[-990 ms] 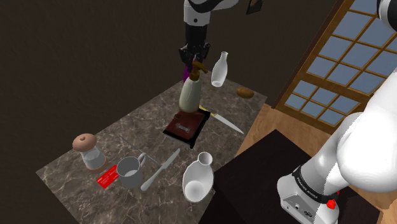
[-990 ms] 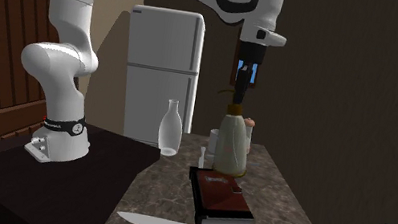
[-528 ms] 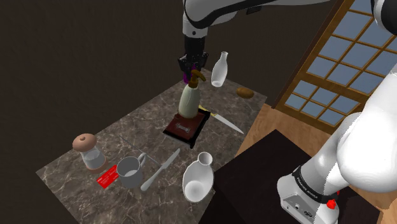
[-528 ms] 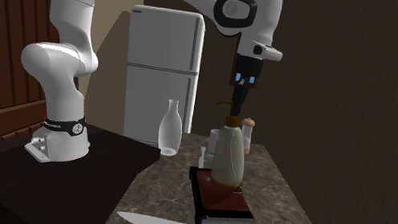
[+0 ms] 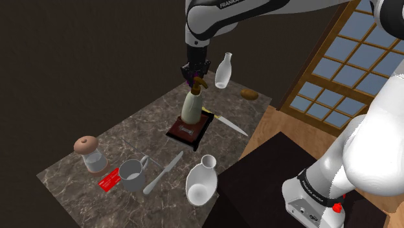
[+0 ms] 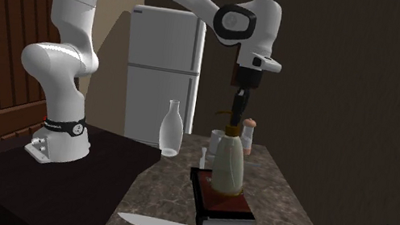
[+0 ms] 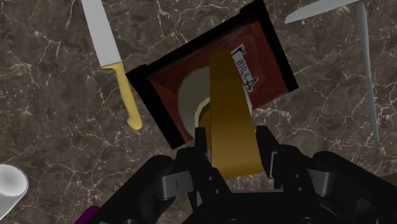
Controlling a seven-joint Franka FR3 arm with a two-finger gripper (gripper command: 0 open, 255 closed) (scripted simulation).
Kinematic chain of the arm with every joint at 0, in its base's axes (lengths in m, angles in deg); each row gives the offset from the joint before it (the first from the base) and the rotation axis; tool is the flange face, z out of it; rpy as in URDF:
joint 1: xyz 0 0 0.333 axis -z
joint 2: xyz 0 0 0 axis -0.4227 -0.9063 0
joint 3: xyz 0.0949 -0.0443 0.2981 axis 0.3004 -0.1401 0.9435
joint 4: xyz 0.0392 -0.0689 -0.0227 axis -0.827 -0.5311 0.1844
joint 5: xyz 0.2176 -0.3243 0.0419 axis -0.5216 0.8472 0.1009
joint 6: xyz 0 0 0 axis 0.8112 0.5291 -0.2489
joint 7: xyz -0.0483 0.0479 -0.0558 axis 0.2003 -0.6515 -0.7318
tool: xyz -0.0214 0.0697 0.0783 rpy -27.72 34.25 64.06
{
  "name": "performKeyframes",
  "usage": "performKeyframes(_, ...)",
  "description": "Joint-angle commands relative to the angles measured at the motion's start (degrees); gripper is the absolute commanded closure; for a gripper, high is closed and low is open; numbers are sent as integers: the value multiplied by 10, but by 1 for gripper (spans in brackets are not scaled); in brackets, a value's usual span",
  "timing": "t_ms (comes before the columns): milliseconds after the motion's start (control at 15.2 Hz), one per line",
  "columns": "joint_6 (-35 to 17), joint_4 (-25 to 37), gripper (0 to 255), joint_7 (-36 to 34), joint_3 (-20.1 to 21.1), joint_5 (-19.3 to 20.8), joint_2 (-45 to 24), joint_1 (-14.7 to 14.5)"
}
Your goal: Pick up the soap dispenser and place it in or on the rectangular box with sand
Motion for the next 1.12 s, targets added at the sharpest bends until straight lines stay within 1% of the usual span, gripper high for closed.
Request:
performKeyframes(0, -1, 0, 255, 0, 0, 0, 0, 0)
performKeyframes(264, -1, 0, 255, 0, 0, 0, 0, 0)
performKeyframes(330, -1, 0, 0, 0, 0, 0, 0, 0)
performKeyframes(660, -1, 0, 0, 0, 0, 0, 0, 0)
performKeyframes(924, 69, 55, 0, 0, 0, 0, 14, 0)
performKeyframes(1056, 69, 55, 0, 0, 0, 0, 14, 0)
